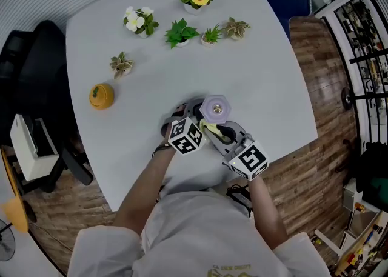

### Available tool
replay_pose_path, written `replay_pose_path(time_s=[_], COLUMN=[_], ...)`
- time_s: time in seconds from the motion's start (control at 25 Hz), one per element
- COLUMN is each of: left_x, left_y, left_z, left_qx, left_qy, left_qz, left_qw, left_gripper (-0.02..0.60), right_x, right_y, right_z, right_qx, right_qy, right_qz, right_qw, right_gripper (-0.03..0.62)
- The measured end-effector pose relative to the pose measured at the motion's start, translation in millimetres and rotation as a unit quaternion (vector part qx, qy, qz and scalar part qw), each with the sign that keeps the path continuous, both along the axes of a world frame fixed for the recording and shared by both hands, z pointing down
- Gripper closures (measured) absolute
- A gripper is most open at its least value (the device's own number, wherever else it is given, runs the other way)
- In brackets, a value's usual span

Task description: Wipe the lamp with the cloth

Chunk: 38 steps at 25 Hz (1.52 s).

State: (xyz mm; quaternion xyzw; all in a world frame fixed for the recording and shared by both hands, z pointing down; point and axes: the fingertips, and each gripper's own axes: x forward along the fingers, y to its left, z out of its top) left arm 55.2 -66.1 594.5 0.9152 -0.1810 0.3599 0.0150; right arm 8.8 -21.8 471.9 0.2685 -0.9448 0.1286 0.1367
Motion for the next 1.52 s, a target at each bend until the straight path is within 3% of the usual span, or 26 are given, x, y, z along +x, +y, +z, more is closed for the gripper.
replay_pose_path(time_s=[0.48, 0.88, 1.08, 1.52], left_x=[0.0, -0.2, 0.5, 0.6], left_y=[1.3, 1.1, 1.5, 1.5], left_z=[-0.7, -0.7, -0.6, -1.0], left_qx=[0.000, 0.000, 0.001, 0.000], left_qy=[0.000, 0.000, -0.001, 0.000], left_qz=[0.001, 0.000, 0.000, 0.000], left_qw=[1.0000, 1.0000, 1.0000, 1.0000], left_gripper=[0.276, 0.276, 0.276, 0.276], right_x=[38.4, 39.4, 38.7, 27.8], right_y=[-6.0, -10.3, -5.4, -29.5], right_z=[9.0, 13.7, 32.0, 45.0], right_qx=[-0.020, -0.035, -0.026, -0.027], right_qy=[0.011, -0.008, 0.059, 0.085], right_qz=[0.049, 0.036, 0.020, 0.025], right_qw=[0.999, 0.999, 0.998, 0.996], right_gripper=[0.568, 0.568, 0.567, 0.567])
